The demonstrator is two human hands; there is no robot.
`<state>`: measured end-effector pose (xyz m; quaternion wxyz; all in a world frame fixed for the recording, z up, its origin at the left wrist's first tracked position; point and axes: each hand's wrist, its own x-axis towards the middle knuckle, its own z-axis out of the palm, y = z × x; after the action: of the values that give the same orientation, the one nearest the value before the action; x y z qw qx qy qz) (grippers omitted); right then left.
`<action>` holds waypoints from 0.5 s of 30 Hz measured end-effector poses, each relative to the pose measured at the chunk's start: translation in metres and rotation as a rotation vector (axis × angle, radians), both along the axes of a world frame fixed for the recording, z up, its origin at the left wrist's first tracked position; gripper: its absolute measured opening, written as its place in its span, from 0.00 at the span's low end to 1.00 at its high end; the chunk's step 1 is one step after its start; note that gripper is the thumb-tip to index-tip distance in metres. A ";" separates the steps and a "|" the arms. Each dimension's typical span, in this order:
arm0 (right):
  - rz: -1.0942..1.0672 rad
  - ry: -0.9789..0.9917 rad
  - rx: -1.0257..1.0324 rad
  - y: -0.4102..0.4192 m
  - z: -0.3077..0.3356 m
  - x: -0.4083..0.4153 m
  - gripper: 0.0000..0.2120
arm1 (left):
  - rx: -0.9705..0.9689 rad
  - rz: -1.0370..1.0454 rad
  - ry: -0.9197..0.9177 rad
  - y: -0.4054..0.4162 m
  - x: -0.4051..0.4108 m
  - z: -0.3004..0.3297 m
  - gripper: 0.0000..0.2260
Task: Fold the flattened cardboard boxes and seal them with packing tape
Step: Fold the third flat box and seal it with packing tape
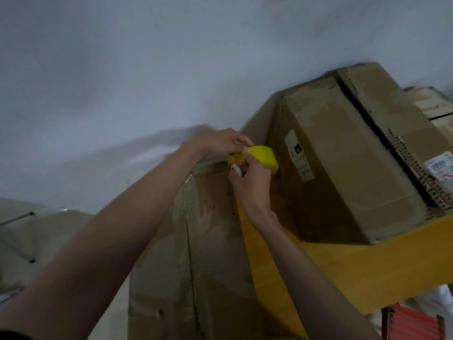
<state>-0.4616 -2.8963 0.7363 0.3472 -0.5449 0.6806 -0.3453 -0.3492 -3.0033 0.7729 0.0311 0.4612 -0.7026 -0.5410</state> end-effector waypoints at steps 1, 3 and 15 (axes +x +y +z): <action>0.015 0.015 0.013 0.000 0.002 -0.001 0.03 | 0.002 0.002 0.006 -0.001 0.001 -0.001 0.13; 0.053 0.042 0.047 0.000 0.006 -0.004 0.03 | 0.002 -0.007 0.013 -0.002 0.002 -0.004 0.13; 0.334 0.309 0.692 0.069 -0.104 -0.079 0.12 | 0.015 0.044 0.030 -0.006 0.010 -0.016 0.14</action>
<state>-0.5406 -2.8273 0.6326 0.4549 -0.5445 0.7028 0.0510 -0.3390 -3.0093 0.7567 0.0500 0.4683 -0.6876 -0.5526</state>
